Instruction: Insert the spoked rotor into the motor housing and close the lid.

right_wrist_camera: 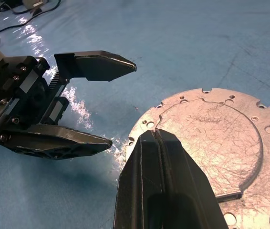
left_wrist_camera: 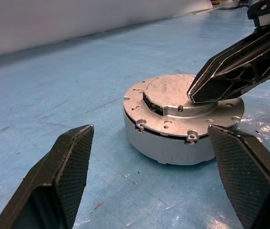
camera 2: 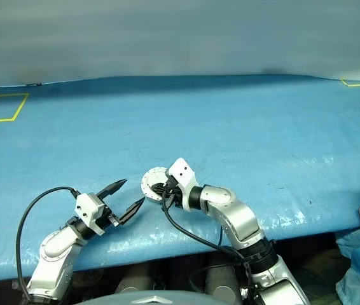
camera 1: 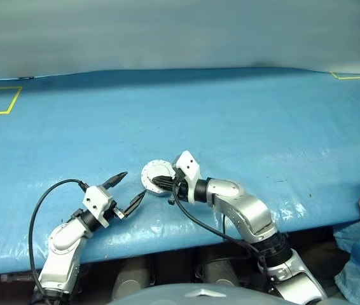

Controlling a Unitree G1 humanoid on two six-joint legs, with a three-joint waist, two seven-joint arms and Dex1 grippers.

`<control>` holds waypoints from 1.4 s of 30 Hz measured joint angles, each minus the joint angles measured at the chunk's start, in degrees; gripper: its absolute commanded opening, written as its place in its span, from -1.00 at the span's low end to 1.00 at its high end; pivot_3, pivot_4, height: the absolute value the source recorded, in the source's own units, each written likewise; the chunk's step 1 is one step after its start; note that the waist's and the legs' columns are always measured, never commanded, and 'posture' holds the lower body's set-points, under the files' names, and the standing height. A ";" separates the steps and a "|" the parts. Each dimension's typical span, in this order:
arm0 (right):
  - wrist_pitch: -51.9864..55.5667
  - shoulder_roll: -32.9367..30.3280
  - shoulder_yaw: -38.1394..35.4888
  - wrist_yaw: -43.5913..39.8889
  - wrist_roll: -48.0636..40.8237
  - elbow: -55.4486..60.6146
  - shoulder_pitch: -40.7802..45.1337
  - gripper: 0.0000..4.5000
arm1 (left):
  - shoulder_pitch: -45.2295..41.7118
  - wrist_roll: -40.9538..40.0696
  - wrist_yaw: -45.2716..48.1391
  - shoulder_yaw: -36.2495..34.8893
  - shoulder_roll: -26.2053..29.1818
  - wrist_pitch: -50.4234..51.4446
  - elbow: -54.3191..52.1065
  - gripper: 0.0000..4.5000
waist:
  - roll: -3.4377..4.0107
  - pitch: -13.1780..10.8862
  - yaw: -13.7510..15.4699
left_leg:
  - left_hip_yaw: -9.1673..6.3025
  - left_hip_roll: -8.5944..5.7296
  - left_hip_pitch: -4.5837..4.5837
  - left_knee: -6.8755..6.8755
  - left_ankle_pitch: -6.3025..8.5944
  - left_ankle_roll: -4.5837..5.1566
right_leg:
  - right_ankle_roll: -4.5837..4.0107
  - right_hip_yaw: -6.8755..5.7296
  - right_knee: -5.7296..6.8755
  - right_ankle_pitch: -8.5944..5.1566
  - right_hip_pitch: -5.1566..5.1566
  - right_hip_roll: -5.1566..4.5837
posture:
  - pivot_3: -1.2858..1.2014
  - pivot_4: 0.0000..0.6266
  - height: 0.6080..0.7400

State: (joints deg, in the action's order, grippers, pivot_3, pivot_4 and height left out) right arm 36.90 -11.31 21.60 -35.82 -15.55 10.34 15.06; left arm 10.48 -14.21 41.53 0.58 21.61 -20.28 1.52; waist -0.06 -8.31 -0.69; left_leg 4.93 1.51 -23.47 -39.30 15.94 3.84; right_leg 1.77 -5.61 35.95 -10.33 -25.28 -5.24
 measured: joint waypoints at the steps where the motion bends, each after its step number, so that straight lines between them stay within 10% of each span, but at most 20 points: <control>1: -0.36 0.21 -0.32 0.52 -0.02 0.25 -0.45 -0.99 | -0.43 0.01 0.14 0.01 0.00 0.04 0.01 0.82 | 0.00 0.00 0.02 | 0.00 0.00 0.00 -0.01 0.00 0.00 | 0.00 0.00 0.01 0.00 0.00 0.00 | 0.03 -0.52 1.00; 6: -0.47 -0.05 -1.70 0.98 -1.10 3.04 -2.62 -0.73 | -1.64 0.06 1.02 0.08 0.02 0.13 0.05 0.82 | -0.01 0.00 0.09 | 0.00 -0.03 -0.13 -0.08 0.02 0.04 | 0.01 0.01 0.00 0.03 -0.02 -0.02 | 0.03 -0.52 1.00; 14: -2.21 -0.58 -2.11 1.46 -0.52 5.45 -2.83 0.43 | -1.86 0.16 1.11 0.46 -0.03 0.14 0.28 0.82 | 0.00 -0.01 0.06 | 0.01 -0.01 -0.24 -0.09 0.01 0.03 | 0.03 0.01 0.01 0.04 0.08 0.04 | 0.03 -0.52 1.00; 42: -11.85 1.75 -0.04 6.22 7.29 -3.57 -1.78 0.43 | -0.12 0.12 0.61 0.23 -0.03 0.14 0.27 0.82 | 0.00 -0.01 0.03 | 0.02 -0.01 -0.11 -0.10 0.00 0.01 | 0.04 0.02 0.01 0.04 0.14 0.04 | 0.03 -0.52 1.00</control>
State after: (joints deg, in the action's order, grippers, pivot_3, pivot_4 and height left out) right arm 25.05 -9.56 21.57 -29.60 -8.27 6.77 13.28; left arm 10.36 -14.09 42.14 0.82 21.58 -20.14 1.79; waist -0.06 -8.32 -0.66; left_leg 4.95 1.50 -23.58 -39.40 15.94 3.86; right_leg 1.81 -5.58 35.96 -10.29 -25.13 -5.19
